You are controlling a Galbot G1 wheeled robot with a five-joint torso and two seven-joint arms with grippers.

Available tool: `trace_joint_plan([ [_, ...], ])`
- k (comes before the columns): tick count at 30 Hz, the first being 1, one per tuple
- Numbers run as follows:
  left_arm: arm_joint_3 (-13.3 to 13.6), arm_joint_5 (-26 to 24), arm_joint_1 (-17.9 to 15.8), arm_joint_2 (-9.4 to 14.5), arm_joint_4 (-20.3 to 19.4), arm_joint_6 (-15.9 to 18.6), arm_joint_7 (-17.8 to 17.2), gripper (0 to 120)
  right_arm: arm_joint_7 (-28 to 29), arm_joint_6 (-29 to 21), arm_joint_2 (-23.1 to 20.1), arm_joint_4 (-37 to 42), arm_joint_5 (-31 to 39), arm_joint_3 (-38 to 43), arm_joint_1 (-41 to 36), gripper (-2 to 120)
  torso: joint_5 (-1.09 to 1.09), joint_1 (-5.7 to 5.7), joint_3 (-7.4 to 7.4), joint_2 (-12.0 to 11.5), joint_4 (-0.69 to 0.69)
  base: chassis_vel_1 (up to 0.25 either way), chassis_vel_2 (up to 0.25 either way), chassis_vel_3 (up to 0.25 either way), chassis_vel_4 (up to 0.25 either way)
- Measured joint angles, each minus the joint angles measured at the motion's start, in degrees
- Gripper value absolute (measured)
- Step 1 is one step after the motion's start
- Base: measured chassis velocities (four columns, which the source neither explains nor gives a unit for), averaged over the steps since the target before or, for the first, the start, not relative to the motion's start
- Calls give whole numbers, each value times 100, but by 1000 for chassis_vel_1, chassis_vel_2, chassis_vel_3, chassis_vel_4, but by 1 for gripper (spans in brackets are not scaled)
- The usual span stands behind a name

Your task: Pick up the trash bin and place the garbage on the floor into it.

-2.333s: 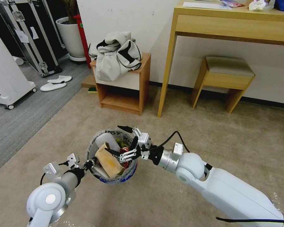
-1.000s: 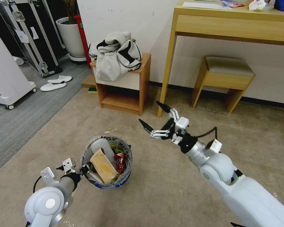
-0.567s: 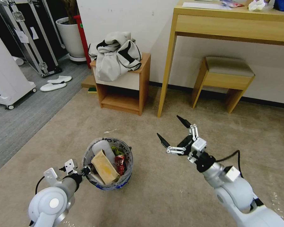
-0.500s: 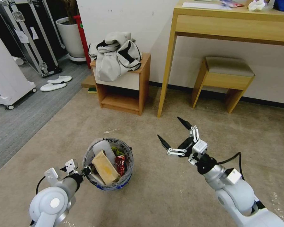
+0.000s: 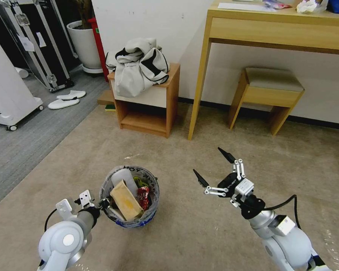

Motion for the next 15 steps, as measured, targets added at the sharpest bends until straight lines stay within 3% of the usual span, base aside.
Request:
trace_joint_plan([
  [3,13,-8,-12,18,19,3,-5,0,-229,247,199,36,-371,186,-122,100,-1,0,0,0,0,0,0,0,0],
  [15,43,20,-38,0,46,5,-9,0,-394,566,999,113,-634,799,-640,100,-1,0,0,0,-1,0,0,0,0],
])
